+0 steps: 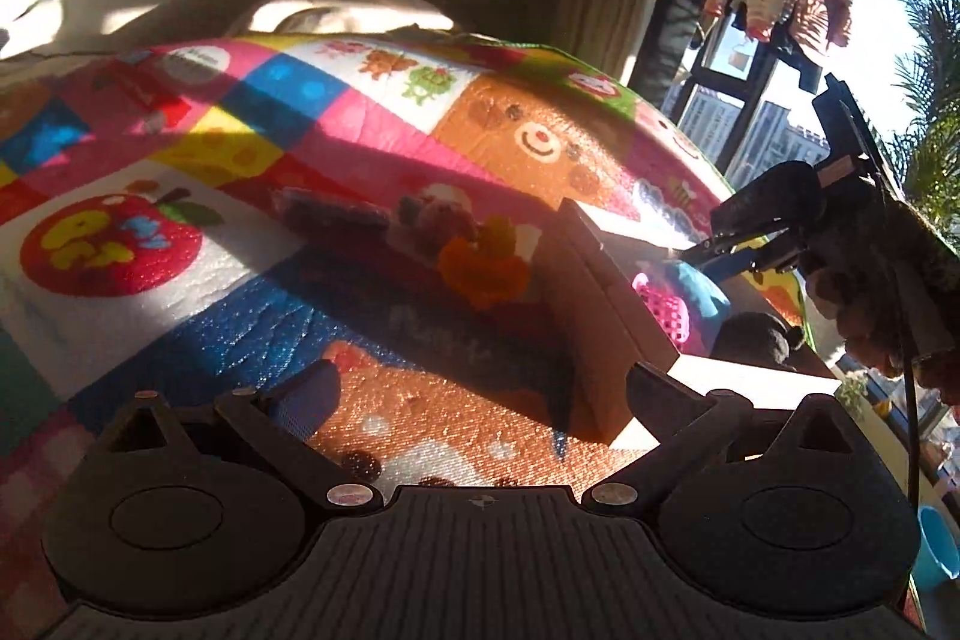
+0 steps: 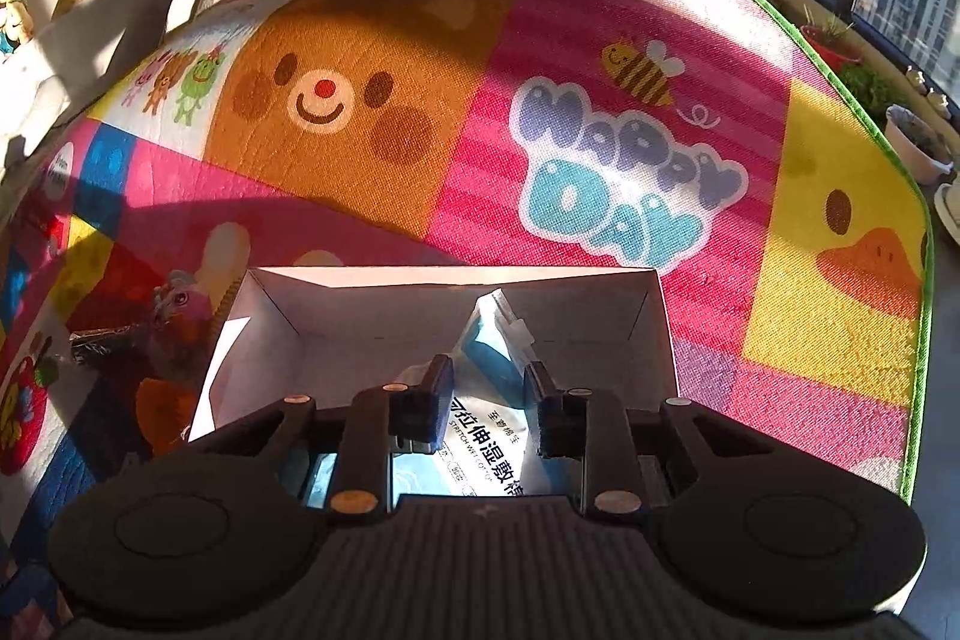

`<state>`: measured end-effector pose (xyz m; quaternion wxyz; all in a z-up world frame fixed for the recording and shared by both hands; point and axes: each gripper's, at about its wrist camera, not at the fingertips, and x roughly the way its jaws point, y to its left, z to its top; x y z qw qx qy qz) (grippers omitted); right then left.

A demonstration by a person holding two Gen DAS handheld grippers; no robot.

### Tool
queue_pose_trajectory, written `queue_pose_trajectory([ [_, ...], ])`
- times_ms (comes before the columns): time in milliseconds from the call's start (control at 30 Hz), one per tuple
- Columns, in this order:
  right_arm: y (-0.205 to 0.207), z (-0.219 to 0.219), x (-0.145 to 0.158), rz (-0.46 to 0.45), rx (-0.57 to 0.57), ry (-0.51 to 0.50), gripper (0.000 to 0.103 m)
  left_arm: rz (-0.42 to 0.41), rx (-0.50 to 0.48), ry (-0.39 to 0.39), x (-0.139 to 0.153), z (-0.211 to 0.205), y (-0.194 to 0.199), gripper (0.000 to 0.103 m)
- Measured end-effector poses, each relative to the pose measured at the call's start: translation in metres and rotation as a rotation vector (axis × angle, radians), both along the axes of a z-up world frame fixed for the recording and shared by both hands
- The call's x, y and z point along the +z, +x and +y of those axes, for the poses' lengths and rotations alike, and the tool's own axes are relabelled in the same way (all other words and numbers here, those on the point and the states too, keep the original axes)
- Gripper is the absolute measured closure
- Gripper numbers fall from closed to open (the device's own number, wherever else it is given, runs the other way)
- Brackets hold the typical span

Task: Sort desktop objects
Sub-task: 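Drop the wipes pack into the box with the left gripper while the right releases the bottle in, then grasp the pink figurine toy with the right gripper while the left reaches for the orange cup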

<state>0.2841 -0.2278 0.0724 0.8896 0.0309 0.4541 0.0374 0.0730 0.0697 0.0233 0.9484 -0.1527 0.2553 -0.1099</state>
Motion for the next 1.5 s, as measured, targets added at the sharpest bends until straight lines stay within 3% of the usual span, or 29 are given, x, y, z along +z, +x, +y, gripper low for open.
queue_pose_trajectory([
  [100,0.007,-0.002,0.006,0.014,-0.032,0.037,0.077,-0.01,0.01,-0.006,0.0,0.004,-0.001,0.0],
  [167,-0.005,-0.003,0.031,-0.112,-0.009,0.045,0.077,-0.023,0.025,-0.017,-0.001,0.008,-0.002,0.0],
  [233,-0.02,0.002,0.058,-0.242,-0.006,0.002,0.068,-0.022,0.046,-0.038,-0.003,0.013,-0.001,0.0],
  [267,-0.024,0.006,0.066,-0.278,-0.004,-0.009,0.062,-0.017,0.065,-0.052,-0.005,0.016,0.001,0.0],
  [333,-0.031,0.021,0.079,-0.314,0.03,-0.022,0.061,-0.02,0.107,-0.065,-0.006,0.022,0.001,0.0],
  [467,-0.027,0.077,0.06,-0.196,0.194,0.023,0.061,-0.051,0.211,-0.032,-0.003,0.033,-0.003,0.0],
  [633,-0.023,0.172,0.001,-0.061,0.394,-0.131,0.056,0.004,0.188,-0.007,-0.009,0.034,0.002,0.0],
  [733,-0.014,0.201,-0.024,-0.005,0.428,-0.206,0.044,-0.005,0.179,0.0,-0.009,0.032,0.0,0.0],
  [833,-0.006,0.21,-0.039,0.025,0.416,-0.264,0.048,0.006,0.179,-0.009,-0.01,0.033,0.001,0.0],
  [867,-0.006,0.209,-0.039,0.03,0.423,-0.261,0.058,0.011,0.174,-0.014,-0.011,0.034,0.001,0.0],
  [900,-0.008,0.207,-0.037,0.036,0.428,-0.249,0.061,0.016,0.164,-0.016,-0.011,0.034,0.002,0.0],
  [1000,-0.019,0.2,-0.027,0.052,0.441,-0.201,0.063,0.029,0.11,0.023,-0.011,0.025,0.002,0.0],
  [1033,-0.025,0.197,-0.023,0.075,0.448,-0.172,0.067,0.027,0.087,0.048,-0.01,0.019,0.0,0.0],
  [1167,-0.05,0.189,-0.005,0.24,0.567,0.021,0.066,-0.006,0.006,0.149,-0.008,-0.004,-0.007,0.0],
  [1233,-0.058,0.19,0.009,0.185,0.592,0.023,0.065,-0.01,-0.022,0.165,-0.008,-0.009,-0.009,0.0],
  [1267,-0.06,0.193,0.019,0.106,0.592,-0.015,0.064,-0.01,-0.03,0.164,-0.009,-0.011,-0.009,0.0],
  [1367,-0.038,0.202,0.022,-0.046,0.516,-0.116,0.051,0.001,-0.015,0.136,-0.01,-0.006,-0.008,0.0],
  [1500,0.02,0.214,-0.007,-0.059,0.426,-0.192,0.049,0.04,0.072,0.055,-0.014,0.012,-0.002,0.0],
])
